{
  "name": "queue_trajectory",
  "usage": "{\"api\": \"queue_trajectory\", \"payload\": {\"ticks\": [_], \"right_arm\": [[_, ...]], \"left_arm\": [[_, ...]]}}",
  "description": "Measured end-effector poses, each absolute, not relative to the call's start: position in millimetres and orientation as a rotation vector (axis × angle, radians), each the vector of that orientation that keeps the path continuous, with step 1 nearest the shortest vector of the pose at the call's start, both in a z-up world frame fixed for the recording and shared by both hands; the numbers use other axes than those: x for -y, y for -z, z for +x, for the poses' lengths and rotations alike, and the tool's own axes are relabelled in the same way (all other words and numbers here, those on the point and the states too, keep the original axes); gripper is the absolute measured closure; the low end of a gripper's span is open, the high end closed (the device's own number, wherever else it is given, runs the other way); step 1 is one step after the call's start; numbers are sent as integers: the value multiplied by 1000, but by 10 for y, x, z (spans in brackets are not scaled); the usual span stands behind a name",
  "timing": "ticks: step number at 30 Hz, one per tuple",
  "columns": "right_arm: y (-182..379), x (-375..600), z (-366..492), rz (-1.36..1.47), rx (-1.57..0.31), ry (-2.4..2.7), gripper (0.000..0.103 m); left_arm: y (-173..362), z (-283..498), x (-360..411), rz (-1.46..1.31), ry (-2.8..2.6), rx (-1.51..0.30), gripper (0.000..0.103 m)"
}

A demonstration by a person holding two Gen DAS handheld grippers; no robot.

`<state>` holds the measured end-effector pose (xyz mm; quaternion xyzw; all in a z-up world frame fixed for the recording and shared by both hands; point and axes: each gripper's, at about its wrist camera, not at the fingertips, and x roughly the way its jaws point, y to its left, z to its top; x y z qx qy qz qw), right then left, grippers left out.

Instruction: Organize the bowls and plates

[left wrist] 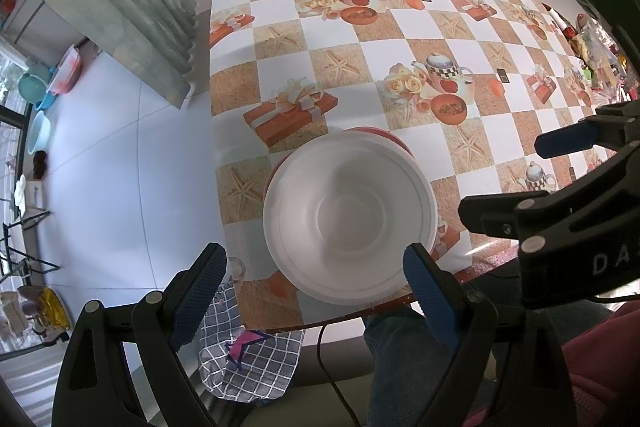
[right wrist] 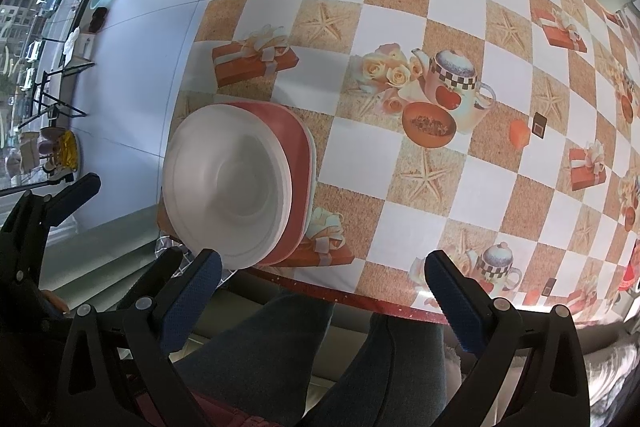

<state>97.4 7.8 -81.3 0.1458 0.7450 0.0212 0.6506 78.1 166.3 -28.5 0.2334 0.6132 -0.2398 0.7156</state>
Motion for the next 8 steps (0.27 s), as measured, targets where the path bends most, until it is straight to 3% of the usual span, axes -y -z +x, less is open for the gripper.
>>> {"api": "queue_trajectory", "payload": {"ticks": [8], "right_arm": [[821,-26,937,348,-1689,-45,1]], "left_arm": [[209,783,-1668,455,546,-1322,11]]}}
